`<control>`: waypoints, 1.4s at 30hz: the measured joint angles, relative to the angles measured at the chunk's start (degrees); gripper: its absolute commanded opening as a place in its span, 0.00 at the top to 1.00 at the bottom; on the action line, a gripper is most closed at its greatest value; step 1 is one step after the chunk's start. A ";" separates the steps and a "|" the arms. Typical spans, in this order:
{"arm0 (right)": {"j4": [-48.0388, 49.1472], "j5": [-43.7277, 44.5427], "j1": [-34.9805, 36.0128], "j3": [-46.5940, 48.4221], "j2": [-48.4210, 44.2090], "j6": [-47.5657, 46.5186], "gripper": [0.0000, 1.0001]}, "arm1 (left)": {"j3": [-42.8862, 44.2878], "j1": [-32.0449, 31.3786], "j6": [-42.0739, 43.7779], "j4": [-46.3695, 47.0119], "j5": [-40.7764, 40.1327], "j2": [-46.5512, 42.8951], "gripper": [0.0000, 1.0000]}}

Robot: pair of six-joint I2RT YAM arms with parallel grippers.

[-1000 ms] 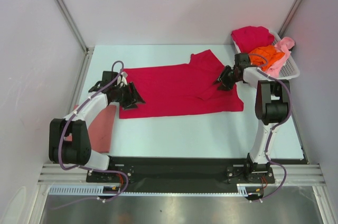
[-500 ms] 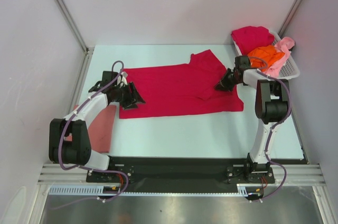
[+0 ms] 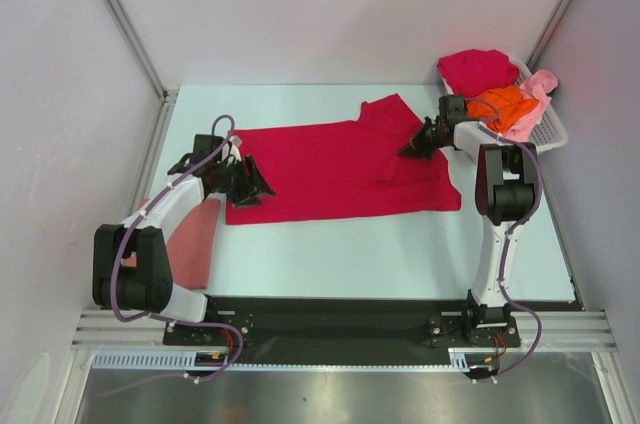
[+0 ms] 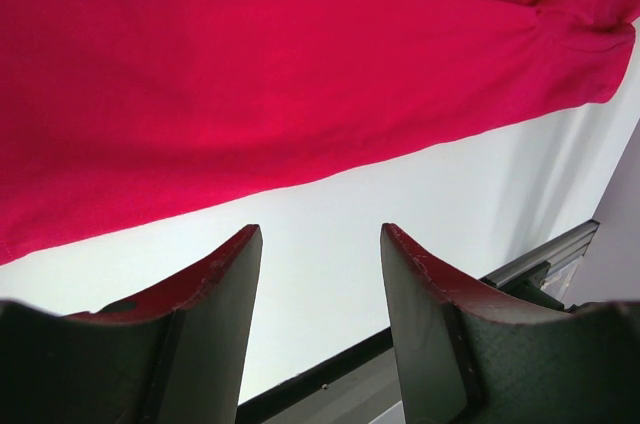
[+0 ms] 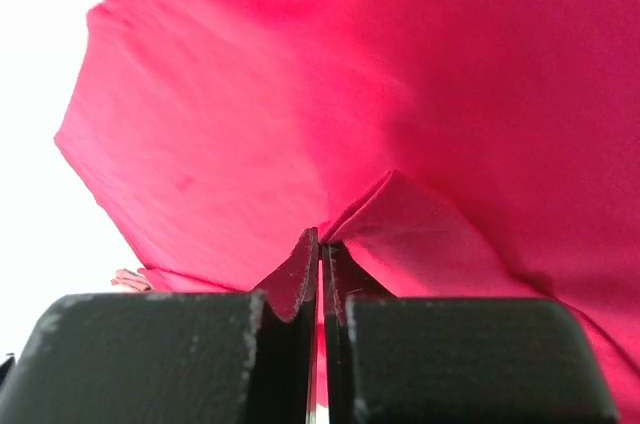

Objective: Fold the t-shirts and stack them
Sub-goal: Fold the tshirt

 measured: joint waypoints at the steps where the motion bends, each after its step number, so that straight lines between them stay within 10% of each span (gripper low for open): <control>1: -0.09 0.00 0.22 1.14 0.46 0.22 1.00 | 0.00 0.00 0.00 0.00 0.00 0.02 0.43; 12: -1.53 -0.42 2.14 7.85 4.11 0.81 1.00 | 0.00 0.00 0.02 0.02 -0.02 1.18 0.43; 26: -13.38 3.72 0.07 10.56 1.92 -7.89 0.52 | 0.90 0.00 0.68 -0.48 -0.81 3.02 0.43; 35: -16.35 7.54 -7.76 -6.12 -17.59 -15.10 0.94 | 7.41 0.00 1.11 -2.71 -6.43 10.93 0.49; 42: -16.13 9.40 -8.48 -12.02 -16.96 -17.53 0.98 | 12.04 0.09 1.62 -5.44 -14.34 18.21 0.50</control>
